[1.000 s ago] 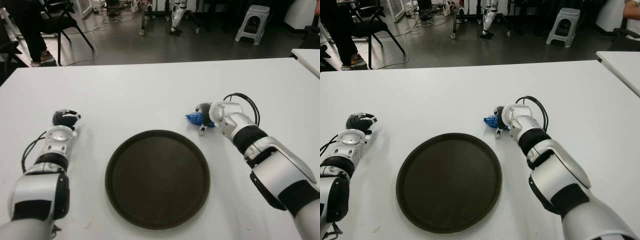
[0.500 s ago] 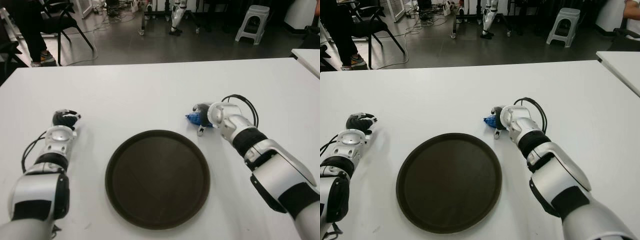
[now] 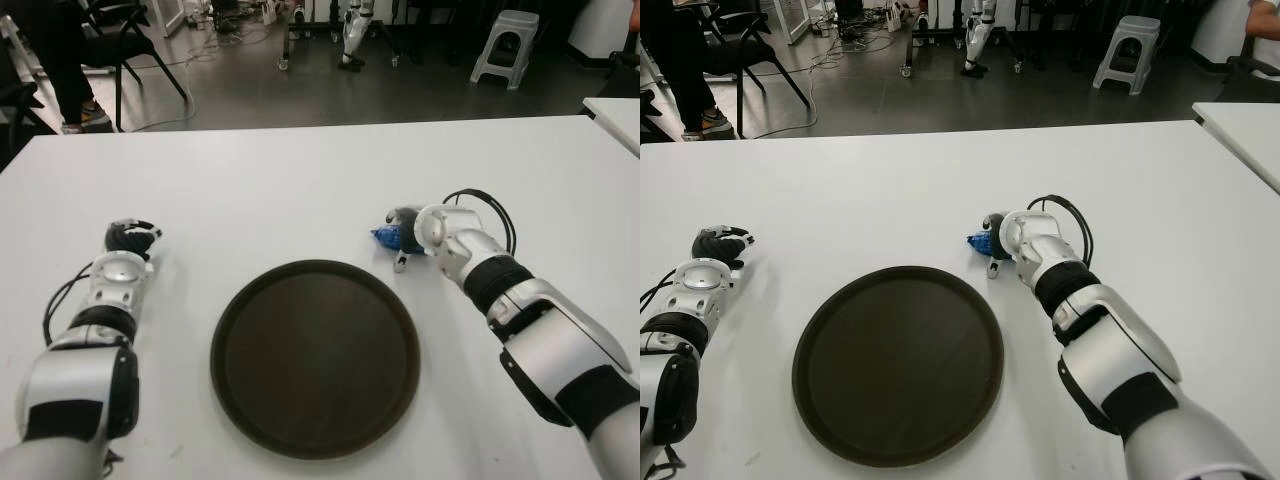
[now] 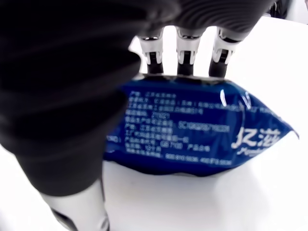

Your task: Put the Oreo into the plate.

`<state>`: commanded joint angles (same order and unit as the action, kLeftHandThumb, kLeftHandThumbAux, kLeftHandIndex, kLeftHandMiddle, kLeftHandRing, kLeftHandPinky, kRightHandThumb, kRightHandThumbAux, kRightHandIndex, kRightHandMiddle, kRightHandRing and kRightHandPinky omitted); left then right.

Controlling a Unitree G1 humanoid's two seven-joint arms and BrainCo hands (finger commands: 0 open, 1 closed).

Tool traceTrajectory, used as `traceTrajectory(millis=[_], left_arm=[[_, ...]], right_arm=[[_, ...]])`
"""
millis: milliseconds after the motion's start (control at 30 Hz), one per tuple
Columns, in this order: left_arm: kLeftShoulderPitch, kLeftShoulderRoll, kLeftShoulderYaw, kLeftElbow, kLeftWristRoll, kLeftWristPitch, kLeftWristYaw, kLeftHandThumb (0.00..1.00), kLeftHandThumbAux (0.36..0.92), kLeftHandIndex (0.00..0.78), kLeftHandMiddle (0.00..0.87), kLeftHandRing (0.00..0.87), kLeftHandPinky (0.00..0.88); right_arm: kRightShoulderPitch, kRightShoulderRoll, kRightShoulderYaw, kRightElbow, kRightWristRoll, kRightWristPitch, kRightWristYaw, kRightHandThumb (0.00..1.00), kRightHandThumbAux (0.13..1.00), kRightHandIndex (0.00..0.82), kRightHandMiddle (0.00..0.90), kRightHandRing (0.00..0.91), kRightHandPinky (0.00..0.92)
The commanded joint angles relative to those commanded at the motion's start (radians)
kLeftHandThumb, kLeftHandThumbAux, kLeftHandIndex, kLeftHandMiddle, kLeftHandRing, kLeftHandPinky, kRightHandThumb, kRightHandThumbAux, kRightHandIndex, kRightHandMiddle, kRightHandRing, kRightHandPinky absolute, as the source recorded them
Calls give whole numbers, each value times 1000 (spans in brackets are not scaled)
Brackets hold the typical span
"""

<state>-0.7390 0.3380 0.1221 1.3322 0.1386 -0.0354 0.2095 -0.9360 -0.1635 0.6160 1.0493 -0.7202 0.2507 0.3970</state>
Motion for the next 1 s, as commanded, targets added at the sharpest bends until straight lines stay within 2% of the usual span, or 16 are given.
traceTrajectory(millis=[367, 700, 1000], left_arm=[[0, 3, -10, 1, 11, 1, 2, 679, 723, 399, 147, 167, 159], [0, 3, -9, 1, 8, 2, 8, 679, 722, 399, 147, 155, 147], [0, 3, -8, 0, 7, -1, 7, 676, 724, 398, 147, 164, 158]], right_arm=[[-5, 1, 0, 15, 4, 10, 1, 0, 858, 59, 91, 67, 0], [-17, 0, 16, 51, -7, -25, -6, 0, 837, 49, 68, 42, 0], [-20, -3, 6, 44, -3, 2, -3, 0, 820, 47, 69, 27, 0]])
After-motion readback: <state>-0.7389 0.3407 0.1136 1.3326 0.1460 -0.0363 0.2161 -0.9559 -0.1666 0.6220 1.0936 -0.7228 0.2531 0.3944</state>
